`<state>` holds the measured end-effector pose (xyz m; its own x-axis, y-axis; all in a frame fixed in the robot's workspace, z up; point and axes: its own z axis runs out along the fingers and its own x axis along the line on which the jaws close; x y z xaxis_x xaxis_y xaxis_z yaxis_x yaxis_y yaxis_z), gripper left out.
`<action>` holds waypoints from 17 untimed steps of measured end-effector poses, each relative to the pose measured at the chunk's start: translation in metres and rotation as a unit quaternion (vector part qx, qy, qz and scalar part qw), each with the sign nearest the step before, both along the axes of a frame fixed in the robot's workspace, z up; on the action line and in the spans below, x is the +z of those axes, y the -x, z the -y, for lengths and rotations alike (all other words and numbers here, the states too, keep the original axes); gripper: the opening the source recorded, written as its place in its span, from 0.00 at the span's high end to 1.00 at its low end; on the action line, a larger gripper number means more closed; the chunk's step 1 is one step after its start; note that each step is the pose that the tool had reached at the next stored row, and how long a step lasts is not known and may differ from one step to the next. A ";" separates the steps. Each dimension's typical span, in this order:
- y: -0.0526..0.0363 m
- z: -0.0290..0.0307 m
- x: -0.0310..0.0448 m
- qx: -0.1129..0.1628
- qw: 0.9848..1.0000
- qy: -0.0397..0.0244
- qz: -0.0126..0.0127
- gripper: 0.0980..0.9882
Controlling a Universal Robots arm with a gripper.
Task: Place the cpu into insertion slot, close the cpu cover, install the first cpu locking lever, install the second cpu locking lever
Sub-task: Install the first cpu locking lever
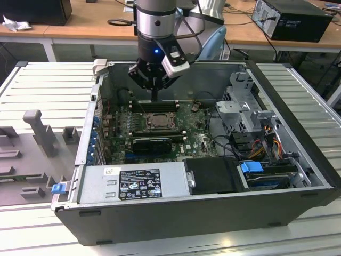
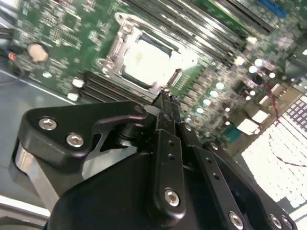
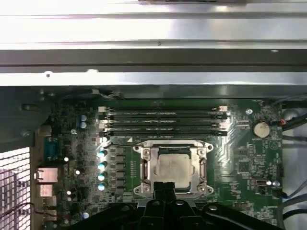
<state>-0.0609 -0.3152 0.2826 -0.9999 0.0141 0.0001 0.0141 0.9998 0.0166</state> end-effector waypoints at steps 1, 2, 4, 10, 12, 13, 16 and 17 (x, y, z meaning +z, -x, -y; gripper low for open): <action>0.0067 0.0000 -0.0015 0.000 1.000 0.000 0.000 0.99; 0.0146 0.0000 -0.0030 0.000 1.000 0.000 0.000 0.99; 0.0234 0.0000 -0.0044 0.000 1.000 0.000 0.001 0.99; 0.0539 0.0000 -0.0140 0.001 1.000 0.000 0.004 0.99; 0.0606 -0.0014 -0.0177 0.001 1.000 -0.001 0.005 0.99; 0.0607 -0.0071 -0.0205 0.001 1.000 -0.001 0.005 0.99; 0.0599 -0.0212 -0.0239 0.001 1.000 -0.001 0.005 0.99; 0.0585 -0.0242 -0.0246 0.001 1.000 -0.001 0.005 0.99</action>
